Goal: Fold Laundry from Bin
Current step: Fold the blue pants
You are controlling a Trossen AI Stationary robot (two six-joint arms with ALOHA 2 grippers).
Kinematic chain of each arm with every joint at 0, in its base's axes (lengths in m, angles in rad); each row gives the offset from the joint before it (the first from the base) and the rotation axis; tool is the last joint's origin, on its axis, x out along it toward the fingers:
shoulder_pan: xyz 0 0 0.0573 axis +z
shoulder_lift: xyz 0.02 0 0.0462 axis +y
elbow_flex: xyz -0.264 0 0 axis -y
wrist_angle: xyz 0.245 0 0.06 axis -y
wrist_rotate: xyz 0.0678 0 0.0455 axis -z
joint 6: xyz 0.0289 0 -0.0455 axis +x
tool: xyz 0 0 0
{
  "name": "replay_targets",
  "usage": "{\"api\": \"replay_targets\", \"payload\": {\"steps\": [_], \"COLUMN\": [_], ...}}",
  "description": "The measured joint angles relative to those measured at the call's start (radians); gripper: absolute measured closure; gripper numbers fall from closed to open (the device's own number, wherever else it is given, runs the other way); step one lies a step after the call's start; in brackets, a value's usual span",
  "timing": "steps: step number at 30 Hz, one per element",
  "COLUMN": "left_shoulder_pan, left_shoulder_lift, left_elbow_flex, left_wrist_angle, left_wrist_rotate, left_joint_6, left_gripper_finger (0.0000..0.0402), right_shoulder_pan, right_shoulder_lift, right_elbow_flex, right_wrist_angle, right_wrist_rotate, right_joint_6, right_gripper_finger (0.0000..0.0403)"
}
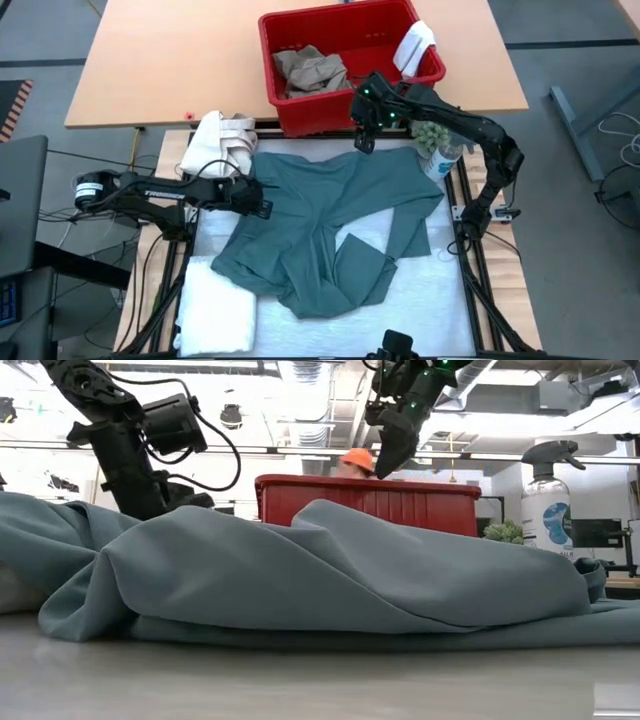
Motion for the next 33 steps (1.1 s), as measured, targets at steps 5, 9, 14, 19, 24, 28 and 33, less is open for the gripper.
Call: {"api": "replay_targets", "payload": {"steps": [5, 9, 14, 19, 24, 28, 33], "left_shoulder_pan": [0.0, 0.0, 0.0, 0.0, 0.0, 0.003, 0.051], "left_shoulder_lift": [-0.006, -0.006, -0.013, -0.013, -0.019, -0.019, -0.019], "left_elbow_flex": [0.021, 0.025, 0.025, 0.027, 0.092, 0.125, 0.095], "left_wrist_angle": [-0.04, -0.053, -0.059, -0.079, -0.083, -0.116, -0.123], "left_wrist_rotate": [-0.007, 0.001, 0.028, 0.054, 0.062, -0.06, -0.064], "left_joint_6": [0.006, 0.001, -0.002, 0.096, 0.265, 0.365, 0.281], "left_gripper_finger": [0.0394, 0.04, 0.0401, 0.039, 0.0336, 0.0277, 0.021], "right_shoulder_pan": [0.017, 0.033, 0.05, 0.059, 0.058, 0.058, 0.058], "right_shoulder_lift": [0.0, 0.0, 0.0, 0.0, 0.0, 0.001, 0.001], "right_elbow_flex": [0.0, 0.0, 0.0, 0.0, 0.0, 0.0, 0.0], "right_wrist_angle": [-0.023, -0.034, -0.061, -0.083, -0.083, -0.083, -0.084], "right_wrist_rotate": [0.0, 0.0, 0.0, -0.003, -0.004, -0.004, -0.004], "right_joint_6": [-0.001, -0.001, -0.033, -0.042, -0.049, -0.049, -0.05], "right_gripper_finger": [0.0189, 0.0189, 0.0192, 0.0192, 0.0188, 0.0188, 0.0188]}}
